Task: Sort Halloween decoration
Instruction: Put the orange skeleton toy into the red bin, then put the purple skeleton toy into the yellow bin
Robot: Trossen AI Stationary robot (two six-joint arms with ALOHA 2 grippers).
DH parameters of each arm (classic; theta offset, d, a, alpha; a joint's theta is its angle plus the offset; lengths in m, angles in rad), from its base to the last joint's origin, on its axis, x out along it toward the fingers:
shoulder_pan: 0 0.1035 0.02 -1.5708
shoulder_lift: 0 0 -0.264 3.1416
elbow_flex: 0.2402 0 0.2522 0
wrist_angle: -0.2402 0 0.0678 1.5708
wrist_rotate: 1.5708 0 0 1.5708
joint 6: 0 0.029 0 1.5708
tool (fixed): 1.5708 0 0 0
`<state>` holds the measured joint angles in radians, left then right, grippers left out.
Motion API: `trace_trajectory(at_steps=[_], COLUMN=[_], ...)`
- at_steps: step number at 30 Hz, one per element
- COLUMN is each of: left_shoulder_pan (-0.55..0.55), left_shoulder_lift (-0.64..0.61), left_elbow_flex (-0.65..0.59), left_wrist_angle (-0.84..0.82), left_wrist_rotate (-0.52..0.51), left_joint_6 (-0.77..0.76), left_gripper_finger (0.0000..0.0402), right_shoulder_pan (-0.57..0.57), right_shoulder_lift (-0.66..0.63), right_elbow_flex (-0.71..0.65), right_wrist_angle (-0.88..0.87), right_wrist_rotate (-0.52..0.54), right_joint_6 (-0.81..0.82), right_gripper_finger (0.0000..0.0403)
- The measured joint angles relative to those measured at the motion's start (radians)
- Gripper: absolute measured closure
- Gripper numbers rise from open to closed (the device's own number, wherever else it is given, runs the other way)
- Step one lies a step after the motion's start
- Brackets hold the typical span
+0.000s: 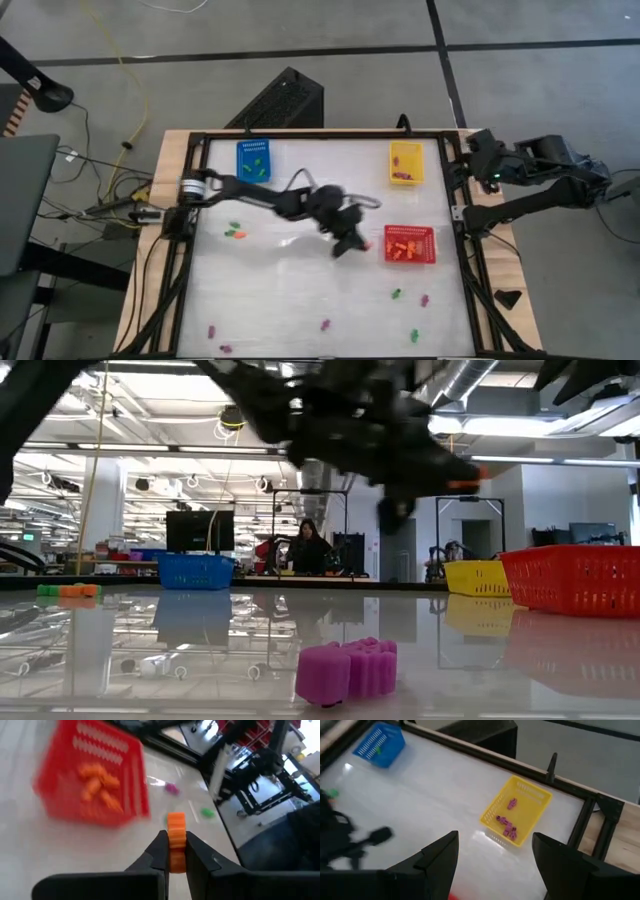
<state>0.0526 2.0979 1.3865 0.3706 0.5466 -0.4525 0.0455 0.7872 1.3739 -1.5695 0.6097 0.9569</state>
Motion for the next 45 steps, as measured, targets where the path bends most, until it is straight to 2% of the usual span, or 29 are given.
trace_trajectory(at_steps=[3,8,12,15,17,19,25,29,32,34,37,39,41,43,45], left_shoulder_pan=[0.026,0.022,-0.001,-0.018,-0.024,-0.026,-0.009,0.015,0.031,0.027,-0.035,-0.093,-0.134,-0.138,-0.134], left_shoulder_lift=[0.131,0.318,0.441,0.498,0.508,0.508,0.508,0.508,0.508,0.492,0.441,0.401,0.374,0.353,0.333], left_elbow_flex=[0.233,0.585,0.833,0.955,0.967,0.964,0.963,0.963,0.963,0.963,0.962,0.962,0.964,0.962,0.962], left_wrist_angle=[-0.076,-0.338,-0.558,-0.680,-0.655,-0.626,-0.630,-0.626,-0.654,-0.752,-0.993,-1.181,-1.303,-1.373,-1.377], left_wrist_rotate=[0.025,0.050,-0.021,-0.148,-0.188,-0.191,-0.168,-0.082,0.055,0.133,0.147,0.119,0.077,0.020,-0.064], left_joint_6=[0.024,0.111,0.212,0.285,0.322,0.332,0.227,0.122,0.065,0.083,0.209,0.307,0.301,0.287,0.291], left_gripper_finger=[0.0384,0.0384,0.0384,0.0384,0.0370,0.0340,0.0236,0.0184,0.0165,0.0162,0.0161,0.0160,0.0160,0.0160,0.0160], right_shoulder_pan=[-0.002,-0.002,-0.002,-0.002,-0.003,-0.002,-0.002,-0.002,-0.002,-0.002,-0.002,-0.002,-0.002,-0.002,-0.002], right_shoulder_lift=[-0.042,-0.111,-0.149,-0.180,-0.195,-0.195,-0.189,-0.185,-0.186,-0.187,-0.187,-0.187,-0.186,-0.186,-0.188], right_elbow_flex=[0.000,0.001,-0.002,-0.003,-0.007,-0.015,-0.016,-0.016,-0.016,-0.016,-0.016,-0.016,-0.016,-0.023,-0.043], right_wrist_angle=[0.000,-0.005,-0.002,-0.002,-0.003,-0.002,-0.002,-0.001,-0.002,-0.002,-0.001,-0.002,-0.002,-0.001,0.000], right_wrist_rotate=[0.005,0.005,0.002,0.001,0.000,-0.006,-0.010,-0.011,-0.010,-0.010,-0.010,-0.009,-0.005,-0.001,0.000], right_joint_6=[0.000,0.011,0.024,0.037,0.038,0.040,0.014,0.010,0.001,-0.003,-0.020,-0.023,-0.024,-0.025,-0.025], right_gripper_finger=[0.0122,0.0122,0.0122,0.0122,0.0122,0.0122,0.0122,0.0122,0.0122,0.0122,0.0122,0.0122,0.0122,0.0122,0.0122])
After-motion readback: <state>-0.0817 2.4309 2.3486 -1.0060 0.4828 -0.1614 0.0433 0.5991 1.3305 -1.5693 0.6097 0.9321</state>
